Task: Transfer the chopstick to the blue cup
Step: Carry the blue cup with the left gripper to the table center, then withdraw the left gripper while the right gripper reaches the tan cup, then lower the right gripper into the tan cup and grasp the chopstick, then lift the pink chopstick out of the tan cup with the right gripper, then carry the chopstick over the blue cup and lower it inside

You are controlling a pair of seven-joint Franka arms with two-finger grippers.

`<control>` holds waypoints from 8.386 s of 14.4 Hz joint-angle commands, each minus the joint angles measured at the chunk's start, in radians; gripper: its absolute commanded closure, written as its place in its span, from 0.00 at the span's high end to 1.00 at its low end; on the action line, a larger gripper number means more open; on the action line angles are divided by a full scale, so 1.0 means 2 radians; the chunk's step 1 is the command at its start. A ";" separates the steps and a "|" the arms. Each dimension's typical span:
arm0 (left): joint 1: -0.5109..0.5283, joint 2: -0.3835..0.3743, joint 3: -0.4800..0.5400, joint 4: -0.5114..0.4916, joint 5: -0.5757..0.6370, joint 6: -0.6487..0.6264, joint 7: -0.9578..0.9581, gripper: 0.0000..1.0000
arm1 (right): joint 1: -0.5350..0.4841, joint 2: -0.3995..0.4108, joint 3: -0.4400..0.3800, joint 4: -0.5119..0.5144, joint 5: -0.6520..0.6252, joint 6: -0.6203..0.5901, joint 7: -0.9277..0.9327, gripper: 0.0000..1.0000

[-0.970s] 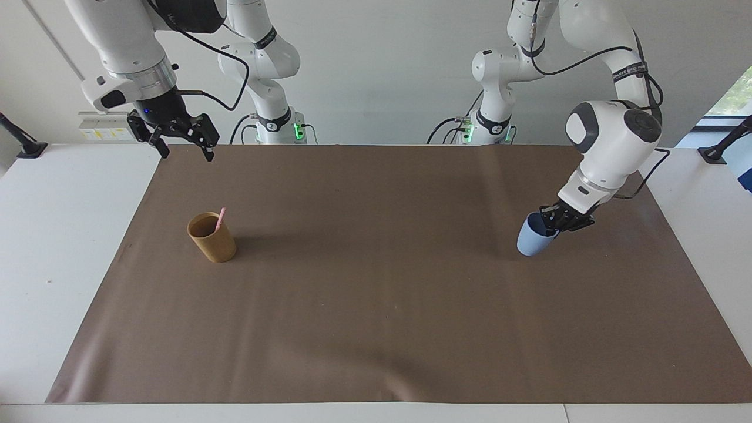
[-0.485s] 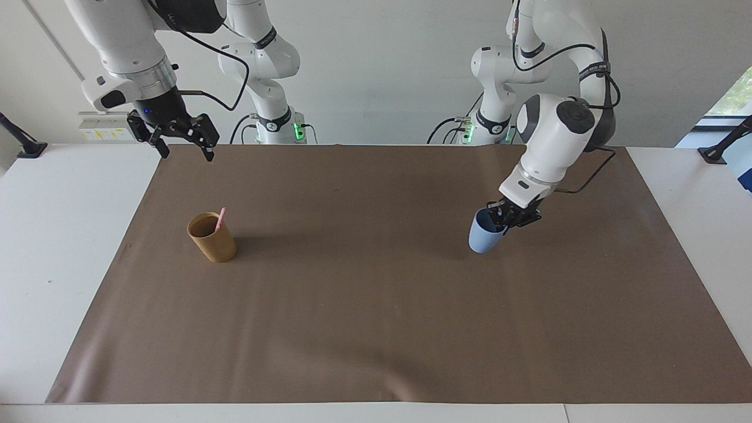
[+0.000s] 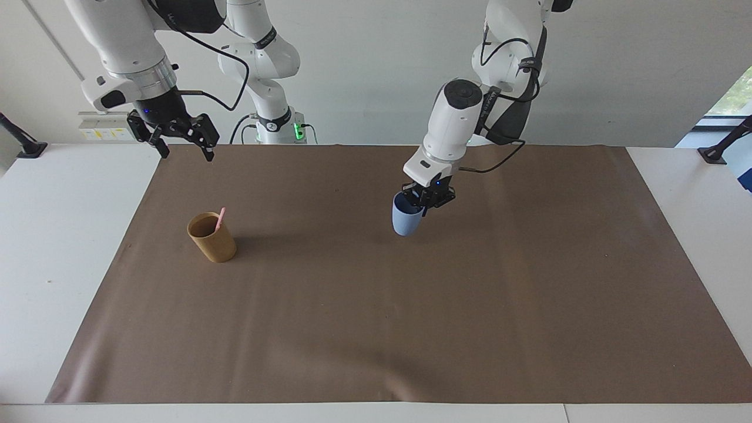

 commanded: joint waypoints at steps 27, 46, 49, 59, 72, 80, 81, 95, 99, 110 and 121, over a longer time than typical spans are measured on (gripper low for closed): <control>0.000 -0.027 0.012 0.036 0.009 -0.116 0.000 1.00 | -0.004 0.000 0.001 -0.002 0.005 0.000 -0.013 1.00; 0.259 -0.059 0.018 0.243 0.010 -0.334 0.332 1.00 | -0.076 0.108 0.000 -0.047 0.199 0.110 0.273 1.00; 0.260 -0.057 0.021 0.249 0.011 -0.352 0.333 1.00 | -0.091 0.109 0.000 -0.064 0.245 0.085 0.307 1.00; 0.270 -0.074 0.021 0.224 0.010 -0.367 0.328 1.00 | -0.100 0.098 0.000 -0.109 0.284 0.080 0.303 1.00; 0.271 -0.082 0.021 0.220 0.010 -0.375 0.329 1.00 | -0.107 0.096 0.000 -0.108 0.285 0.072 0.293 0.18; 0.271 -0.082 0.020 0.220 0.010 -0.375 0.329 1.00 | -0.108 0.099 -0.004 -0.099 0.282 0.054 0.285 0.11; 0.270 -0.082 0.020 0.220 0.010 -0.375 0.329 1.00 | -0.108 0.100 -0.004 -0.096 0.282 0.049 0.284 0.10; 0.271 -0.082 0.020 0.220 0.010 -0.375 0.329 1.00 | -0.107 0.050 -0.002 -0.026 0.239 -0.063 0.289 0.00; 0.271 -0.082 0.020 0.220 0.010 -0.375 0.329 1.00 | -0.100 0.028 0.008 0.029 0.250 -0.120 0.289 0.00; 0.271 -0.082 0.021 0.220 0.010 -0.375 0.329 1.00 | -0.057 -0.006 0.089 -0.005 0.321 -0.080 0.409 0.00; 0.271 -0.082 0.020 0.220 0.010 -0.375 0.329 1.00 | 0.056 -0.010 0.089 -0.096 0.463 0.062 0.516 0.00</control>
